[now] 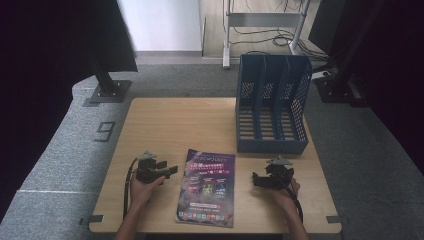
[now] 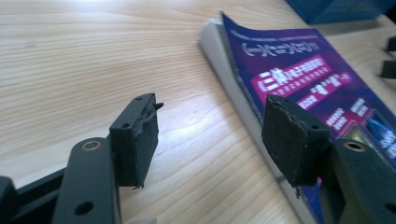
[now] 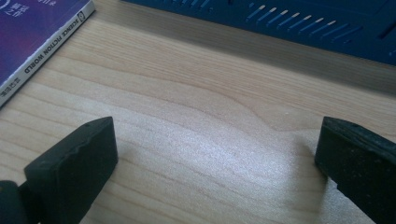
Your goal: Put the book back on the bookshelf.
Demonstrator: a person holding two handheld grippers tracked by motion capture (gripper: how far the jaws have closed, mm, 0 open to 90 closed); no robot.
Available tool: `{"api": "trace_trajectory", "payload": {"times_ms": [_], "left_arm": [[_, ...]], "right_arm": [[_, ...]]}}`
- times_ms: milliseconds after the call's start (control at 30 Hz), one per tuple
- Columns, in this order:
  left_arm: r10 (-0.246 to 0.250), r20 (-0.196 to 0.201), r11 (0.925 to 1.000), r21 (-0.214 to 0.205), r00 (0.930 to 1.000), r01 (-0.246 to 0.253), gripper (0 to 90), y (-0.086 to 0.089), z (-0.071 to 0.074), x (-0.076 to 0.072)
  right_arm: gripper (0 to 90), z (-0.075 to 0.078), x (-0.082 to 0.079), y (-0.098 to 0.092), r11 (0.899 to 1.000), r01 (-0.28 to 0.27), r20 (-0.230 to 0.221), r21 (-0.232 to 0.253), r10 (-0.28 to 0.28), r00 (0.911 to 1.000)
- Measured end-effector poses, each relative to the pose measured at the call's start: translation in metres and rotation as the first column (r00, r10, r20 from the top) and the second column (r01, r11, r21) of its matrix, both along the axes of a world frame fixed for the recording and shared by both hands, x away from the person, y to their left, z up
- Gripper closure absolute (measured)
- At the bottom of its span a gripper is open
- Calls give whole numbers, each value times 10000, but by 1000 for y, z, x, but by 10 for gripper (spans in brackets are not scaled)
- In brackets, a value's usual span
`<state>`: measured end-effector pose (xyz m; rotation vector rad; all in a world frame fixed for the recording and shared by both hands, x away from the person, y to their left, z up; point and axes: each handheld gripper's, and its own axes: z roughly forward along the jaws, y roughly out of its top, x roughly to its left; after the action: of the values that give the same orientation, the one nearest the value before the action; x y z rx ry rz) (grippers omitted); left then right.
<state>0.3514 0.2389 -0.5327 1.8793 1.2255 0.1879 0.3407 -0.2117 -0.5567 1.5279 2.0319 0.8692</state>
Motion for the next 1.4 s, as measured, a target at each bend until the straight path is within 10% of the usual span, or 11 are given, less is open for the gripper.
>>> {"api": "trace_trajectory", "payload": {"times_ms": [900, 1400], "left_arm": [[-398, -25, 9981, 475, 9992, 399, 357, -4, -1, -3], [-606, 201, 9970, 498, 9980, 595, 369, -14, 3, -6]], "right_arm": [[81, 3, -10, -11, 9982, 460, 55, 387, -463, 9989], [109, 17, -17, 6, 9934, -307, 575, 1107, 245, 9980]]}}
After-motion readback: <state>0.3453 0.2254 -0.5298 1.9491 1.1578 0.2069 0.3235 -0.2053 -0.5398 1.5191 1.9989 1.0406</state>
